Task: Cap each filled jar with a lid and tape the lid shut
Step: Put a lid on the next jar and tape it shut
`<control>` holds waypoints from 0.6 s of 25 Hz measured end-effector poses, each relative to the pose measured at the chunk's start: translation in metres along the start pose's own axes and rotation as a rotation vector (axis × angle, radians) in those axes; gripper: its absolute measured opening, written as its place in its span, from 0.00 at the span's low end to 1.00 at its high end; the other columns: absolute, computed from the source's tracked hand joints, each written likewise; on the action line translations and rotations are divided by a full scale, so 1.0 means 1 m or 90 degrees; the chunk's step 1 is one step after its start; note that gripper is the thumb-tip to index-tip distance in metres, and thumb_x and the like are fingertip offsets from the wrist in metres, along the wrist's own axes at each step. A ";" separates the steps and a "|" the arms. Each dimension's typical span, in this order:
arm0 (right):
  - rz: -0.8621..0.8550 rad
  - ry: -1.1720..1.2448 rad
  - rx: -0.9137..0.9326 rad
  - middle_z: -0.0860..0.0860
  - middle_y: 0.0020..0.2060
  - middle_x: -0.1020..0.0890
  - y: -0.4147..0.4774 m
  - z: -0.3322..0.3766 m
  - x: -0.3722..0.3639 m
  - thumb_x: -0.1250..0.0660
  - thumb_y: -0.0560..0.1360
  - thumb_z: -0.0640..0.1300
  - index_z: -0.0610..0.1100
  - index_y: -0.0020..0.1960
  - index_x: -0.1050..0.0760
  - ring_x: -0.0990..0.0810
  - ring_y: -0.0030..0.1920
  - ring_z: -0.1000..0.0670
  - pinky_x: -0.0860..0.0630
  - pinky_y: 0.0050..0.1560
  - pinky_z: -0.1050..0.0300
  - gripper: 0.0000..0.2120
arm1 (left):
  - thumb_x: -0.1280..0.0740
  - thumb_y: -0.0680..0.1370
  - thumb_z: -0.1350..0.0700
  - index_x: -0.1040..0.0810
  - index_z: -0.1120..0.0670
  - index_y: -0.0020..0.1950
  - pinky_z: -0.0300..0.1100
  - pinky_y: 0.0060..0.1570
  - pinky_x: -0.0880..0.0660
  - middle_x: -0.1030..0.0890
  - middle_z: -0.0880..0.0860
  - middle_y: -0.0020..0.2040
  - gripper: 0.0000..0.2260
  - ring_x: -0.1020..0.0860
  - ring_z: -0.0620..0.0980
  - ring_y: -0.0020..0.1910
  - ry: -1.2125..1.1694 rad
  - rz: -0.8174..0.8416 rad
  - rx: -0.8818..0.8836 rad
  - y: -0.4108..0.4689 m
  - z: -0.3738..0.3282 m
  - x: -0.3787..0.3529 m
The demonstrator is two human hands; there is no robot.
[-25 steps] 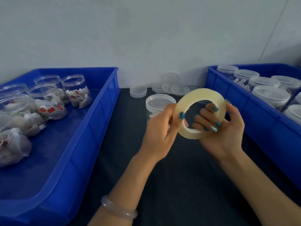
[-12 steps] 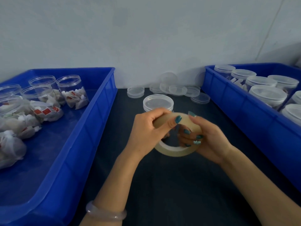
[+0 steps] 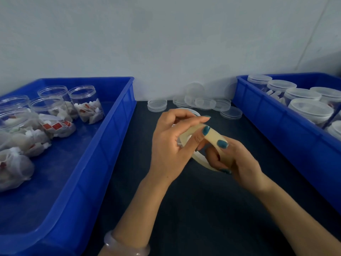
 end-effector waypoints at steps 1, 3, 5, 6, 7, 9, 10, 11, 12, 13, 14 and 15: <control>-0.029 -0.044 0.033 0.48 0.27 0.33 -0.001 0.001 0.000 0.48 0.80 0.51 0.43 0.52 0.23 0.37 0.27 0.52 0.34 0.31 0.60 0.18 | 0.30 0.76 0.51 0.16 0.54 0.57 0.45 0.55 0.24 0.21 0.53 0.53 0.12 0.23 0.51 0.55 0.006 -0.023 -0.009 0.000 -0.002 0.001; -0.082 -0.113 0.101 0.46 0.27 0.32 -0.004 0.005 0.000 0.48 0.80 0.49 0.40 0.51 0.24 0.36 0.26 0.52 0.35 0.29 0.60 0.17 | 0.29 0.75 0.51 0.15 0.55 0.55 0.42 0.53 0.24 0.22 0.55 0.52 0.12 0.23 0.52 0.54 -0.026 -0.034 -0.010 0.000 -0.005 0.003; -0.132 -0.192 0.165 0.48 0.27 0.31 -0.007 0.010 0.001 0.45 0.79 0.48 0.37 0.48 0.24 0.35 0.25 0.53 0.36 0.27 0.61 0.17 | 0.29 0.75 0.51 0.16 0.53 0.56 0.38 0.53 0.26 0.23 0.55 0.52 0.11 0.24 0.51 0.53 -0.085 -0.018 0.006 0.001 -0.006 0.002; -0.156 -0.253 0.198 0.51 0.26 0.30 -0.008 0.013 0.002 0.44 0.80 0.50 0.36 0.47 0.24 0.34 0.24 0.55 0.36 0.26 0.61 0.18 | 0.29 0.75 0.51 0.17 0.52 0.56 0.37 0.53 0.27 0.24 0.54 0.51 0.11 0.24 0.50 0.53 -0.110 -0.008 0.013 0.000 -0.006 0.001; -0.180 -0.330 0.227 0.53 0.26 0.30 -0.010 0.015 0.002 0.43 0.80 0.52 0.36 0.47 0.23 0.33 0.23 0.55 0.35 0.25 0.60 0.20 | 0.30 0.76 0.52 0.17 0.51 0.56 0.37 0.53 0.27 0.24 0.54 0.51 0.10 0.24 0.49 0.53 -0.127 -0.001 0.019 0.000 -0.007 0.000; -0.220 -0.483 0.255 0.54 0.26 0.28 -0.013 0.016 0.000 0.44 0.81 0.56 0.38 0.47 0.23 0.31 0.23 0.55 0.33 0.23 0.55 0.23 | 0.29 0.76 0.54 0.17 0.52 0.56 0.38 0.52 0.25 0.23 0.52 0.49 0.10 0.24 0.48 0.51 -0.146 -0.005 0.032 0.000 -0.007 -0.002; -0.234 -0.528 0.259 0.53 0.26 0.28 -0.014 0.016 0.001 0.45 0.81 0.56 0.38 0.47 0.23 0.31 0.23 0.54 0.33 0.23 0.52 0.23 | 0.29 0.76 0.55 0.17 0.53 0.55 0.38 0.51 0.24 0.22 0.52 0.48 0.09 0.22 0.48 0.50 -0.156 -0.014 0.041 0.000 -0.006 -0.002; -0.244 -0.553 0.263 0.53 0.26 0.28 -0.015 0.015 0.001 0.45 0.81 0.56 0.38 0.48 0.23 0.31 0.23 0.53 0.33 0.23 0.51 0.23 | 0.28 0.75 0.56 0.16 0.53 0.54 0.39 0.50 0.23 0.20 0.51 0.47 0.08 0.21 0.48 0.49 -0.169 -0.028 0.048 0.001 -0.005 -0.001; -0.250 -0.571 0.269 0.53 0.26 0.29 -0.015 0.015 0.001 0.45 0.81 0.56 0.38 0.48 0.22 0.32 0.23 0.53 0.34 0.23 0.51 0.23 | 0.28 0.74 0.56 0.16 0.54 0.52 0.39 0.49 0.23 0.19 0.51 0.46 0.07 0.20 0.49 0.48 -0.185 -0.042 0.053 0.001 -0.004 0.000; -0.253 -0.585 0.274 0.53 0.25 0.29 -0.015 0.015 0.000 0.46 0.81 0.57 0.38 0.48 0.22 0.32 0.23 0.54 0.34 0.23 0.51 0.24 | 0.28 0.74 0.56 0.17 0.54 0.49 0.38 0.48 0.22 0.18 0.50 0.45 0.06 0.19 0.49 0.47 -0.202 -0.052 0.059 0.001 -0.002 0.001; -0.253 -0.595 0.275 0.53 0.26 0.29 -0.015 0.016 0.000 0.47 0.81 0.58 0.39 0.48 0.22 0.33 0.23 0.54 0.34 0.23 0.51 0.25 | 0.27 0.73 0.55 0.17 0.54 0.48 0.38 0.47 0.22 0.18 0.50 0.44 0.05 0.18 0.48 0.46 -0.213 -0.057 0.065 0.001 -0.002 0.002; -0.253 -0.600 0.275 0.53 0.26 0.30 -0.014 0.015 0.000 0.48 0.81 0.58 0.39 0.48 0.22 0.33 0.23 0.54 0.34 0.23 0.51 0.26 | 0.27 0.73 0.54 0.18 0.53 0.47 0.37 0.47 0.22 0.18 0.49 0.43 0.05 0.18 0.48 0.45 -0.218 -0.062 0.070 0.001 -0.001 0.002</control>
Point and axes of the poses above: each hand's wrist, its own y-axis towards the middle knuckle, its own x-axis out of the back of the hand, z = x × y, the point moved 5 cm from there along y, towards the middle knuckle
